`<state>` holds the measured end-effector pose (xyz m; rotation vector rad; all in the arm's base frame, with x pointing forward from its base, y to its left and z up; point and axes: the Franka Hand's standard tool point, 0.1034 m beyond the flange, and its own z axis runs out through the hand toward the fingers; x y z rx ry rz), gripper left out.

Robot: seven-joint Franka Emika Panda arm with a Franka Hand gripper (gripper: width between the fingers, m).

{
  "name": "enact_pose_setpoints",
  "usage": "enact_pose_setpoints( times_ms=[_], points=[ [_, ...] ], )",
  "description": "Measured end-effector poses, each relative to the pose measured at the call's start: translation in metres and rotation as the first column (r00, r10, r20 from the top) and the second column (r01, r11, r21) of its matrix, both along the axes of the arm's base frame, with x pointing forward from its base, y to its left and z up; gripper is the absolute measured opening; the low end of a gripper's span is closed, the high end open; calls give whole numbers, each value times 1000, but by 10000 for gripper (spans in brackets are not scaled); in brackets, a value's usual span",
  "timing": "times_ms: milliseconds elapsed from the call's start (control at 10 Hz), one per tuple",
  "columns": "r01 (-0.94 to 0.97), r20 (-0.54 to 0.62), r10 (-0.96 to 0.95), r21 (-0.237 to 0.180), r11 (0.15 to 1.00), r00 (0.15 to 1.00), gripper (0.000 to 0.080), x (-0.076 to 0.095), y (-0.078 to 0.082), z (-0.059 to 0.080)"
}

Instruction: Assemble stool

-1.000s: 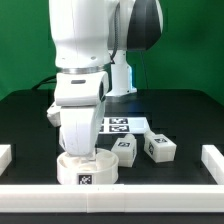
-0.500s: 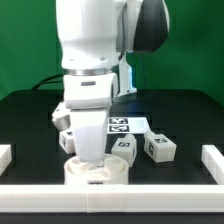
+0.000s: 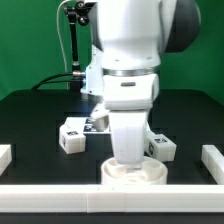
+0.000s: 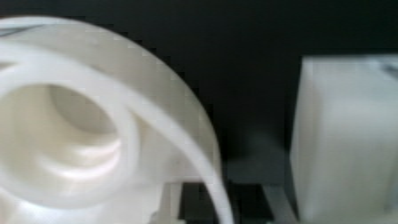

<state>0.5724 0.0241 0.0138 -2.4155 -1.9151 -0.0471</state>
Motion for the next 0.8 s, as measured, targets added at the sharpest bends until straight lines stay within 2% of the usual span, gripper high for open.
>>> enact_pose_setpoints(
  times_ms=[100,200,600,700,800],
  points=[
    [24,-3,-24,4,1000,1000,32,2,16,-1],
    [20,-6,-20,5,1000,1000,32,2,22,-1],
    [27,-7,-27,5,1000,1000,32,2,18,-2],
    [44,-10,-43,5,999,999,32,2,23,-1],
    [41,-19,-41,4,999,999,32,3,37,0]
  ],
)
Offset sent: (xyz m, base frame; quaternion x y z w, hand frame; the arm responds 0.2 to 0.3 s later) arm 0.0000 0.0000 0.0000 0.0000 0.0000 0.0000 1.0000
